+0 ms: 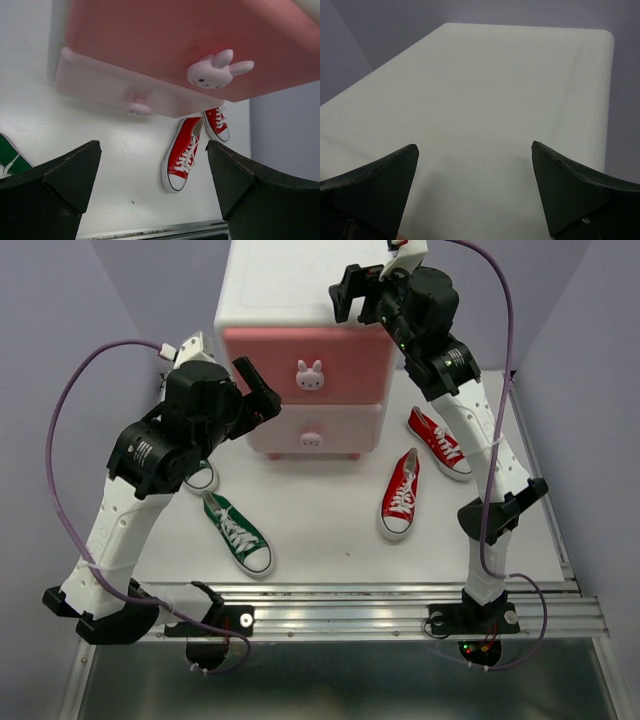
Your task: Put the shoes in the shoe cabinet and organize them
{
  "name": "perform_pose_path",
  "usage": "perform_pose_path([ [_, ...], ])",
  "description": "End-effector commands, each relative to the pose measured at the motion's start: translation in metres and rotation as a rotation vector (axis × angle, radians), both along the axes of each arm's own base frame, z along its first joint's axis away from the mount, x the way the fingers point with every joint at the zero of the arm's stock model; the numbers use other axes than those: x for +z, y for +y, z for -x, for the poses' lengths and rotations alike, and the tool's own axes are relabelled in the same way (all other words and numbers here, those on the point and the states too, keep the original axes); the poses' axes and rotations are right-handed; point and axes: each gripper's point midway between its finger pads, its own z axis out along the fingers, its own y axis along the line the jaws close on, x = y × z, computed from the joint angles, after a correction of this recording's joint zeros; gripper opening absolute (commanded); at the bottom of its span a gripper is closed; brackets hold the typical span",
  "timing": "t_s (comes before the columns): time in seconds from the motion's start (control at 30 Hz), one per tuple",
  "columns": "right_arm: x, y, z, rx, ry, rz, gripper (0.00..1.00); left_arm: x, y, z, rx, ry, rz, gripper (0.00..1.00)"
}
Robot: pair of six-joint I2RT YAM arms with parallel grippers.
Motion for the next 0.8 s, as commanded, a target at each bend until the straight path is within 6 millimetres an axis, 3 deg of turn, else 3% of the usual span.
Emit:
perform_pose_path([
  [0.0,-0.041,0.007,-0.011,-0.023,0.086,0.087,1.00,0.020,-0.012,-0.021,0.010,-0.095,-0.075,0.99],
  [0.37,-0.073,0.018,-0.009,0.013,0.168,0.124,1.00,0.016,-0.036,-0.046,0.028,-0.183,-0.110,0.99],
  [0.57,-0.096,0.018,-0.004,0.024,0.241,0.148,1.00,0.017,-0.060,-0.060,0.006,-0.223,-0.145,0.99],
  [0.77,-0.094,0.013,-0.004,0.000,0.233,0.146,1.00,0.013,-0.071,-0.063,0.011,-0.242,-0.146,0.99],
])
